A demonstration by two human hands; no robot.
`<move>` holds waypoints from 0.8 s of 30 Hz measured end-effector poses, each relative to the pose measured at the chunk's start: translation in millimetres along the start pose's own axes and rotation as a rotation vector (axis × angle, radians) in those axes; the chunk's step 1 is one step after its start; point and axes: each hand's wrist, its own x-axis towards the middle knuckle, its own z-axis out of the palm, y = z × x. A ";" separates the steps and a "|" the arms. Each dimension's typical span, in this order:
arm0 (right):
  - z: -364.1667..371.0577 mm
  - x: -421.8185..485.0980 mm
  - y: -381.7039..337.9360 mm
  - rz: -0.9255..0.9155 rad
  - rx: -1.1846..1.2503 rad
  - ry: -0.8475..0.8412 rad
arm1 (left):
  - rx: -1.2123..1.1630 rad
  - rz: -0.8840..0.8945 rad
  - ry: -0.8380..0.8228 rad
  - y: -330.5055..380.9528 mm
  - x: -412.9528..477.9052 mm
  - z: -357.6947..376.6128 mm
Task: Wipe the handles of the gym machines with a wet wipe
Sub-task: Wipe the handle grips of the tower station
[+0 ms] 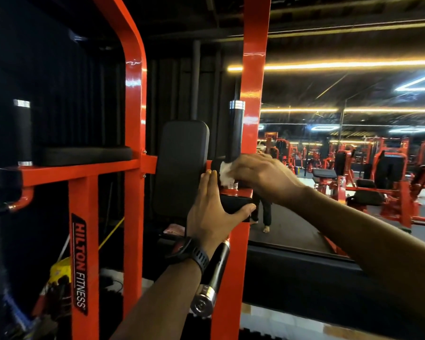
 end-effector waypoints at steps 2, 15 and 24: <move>-1.3 3.2 1.9 0.212 0.039 0.171 | -0.001 -0.006 -0.003 0.4 0.4 -0.8; 20.7 7.1 -7.1 0.565 0.267 0.301 | 0.025 0.005 0.001 2.8 -0.7 -2.0; 13.0 0.1 -1.5 0.157 0.206 0.105 | 0.023 0.003 0.011 4.5 -1.3 -2.8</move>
